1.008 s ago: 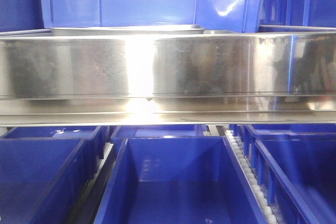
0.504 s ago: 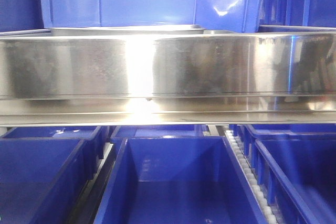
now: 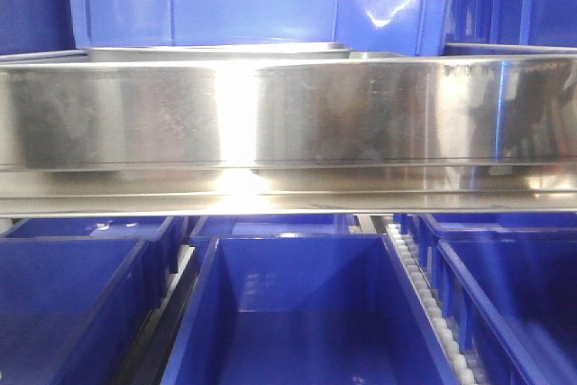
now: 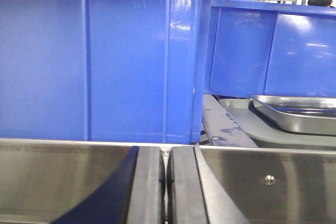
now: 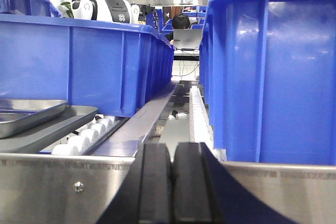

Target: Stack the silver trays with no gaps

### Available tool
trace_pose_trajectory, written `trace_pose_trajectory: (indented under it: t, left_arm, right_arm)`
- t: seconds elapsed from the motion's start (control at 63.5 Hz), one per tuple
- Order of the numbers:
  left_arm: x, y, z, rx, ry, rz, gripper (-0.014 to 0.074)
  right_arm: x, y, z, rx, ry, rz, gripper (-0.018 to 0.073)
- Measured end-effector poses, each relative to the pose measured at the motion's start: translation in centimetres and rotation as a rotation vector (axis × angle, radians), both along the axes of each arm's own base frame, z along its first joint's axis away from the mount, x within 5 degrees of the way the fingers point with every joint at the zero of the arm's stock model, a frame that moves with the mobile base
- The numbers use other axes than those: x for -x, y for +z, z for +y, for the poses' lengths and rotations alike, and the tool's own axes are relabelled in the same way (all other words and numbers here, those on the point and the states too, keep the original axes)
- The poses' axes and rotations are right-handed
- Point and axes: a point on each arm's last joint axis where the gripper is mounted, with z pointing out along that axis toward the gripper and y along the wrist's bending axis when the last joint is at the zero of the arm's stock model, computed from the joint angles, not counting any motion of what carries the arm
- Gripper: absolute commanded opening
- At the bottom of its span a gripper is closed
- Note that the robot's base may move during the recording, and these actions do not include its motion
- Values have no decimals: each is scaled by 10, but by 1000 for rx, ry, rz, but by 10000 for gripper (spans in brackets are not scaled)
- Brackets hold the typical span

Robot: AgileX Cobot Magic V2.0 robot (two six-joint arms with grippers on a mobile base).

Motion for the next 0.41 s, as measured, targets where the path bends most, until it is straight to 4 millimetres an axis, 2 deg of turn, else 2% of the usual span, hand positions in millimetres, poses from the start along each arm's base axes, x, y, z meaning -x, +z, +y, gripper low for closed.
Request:
trace_pose_trajectory:
  t: [0.409]
  left_arm:
    - [0,0,0,0,0,0,11]
  right_arm:
    - [0,0,0,0,0,0,-78]
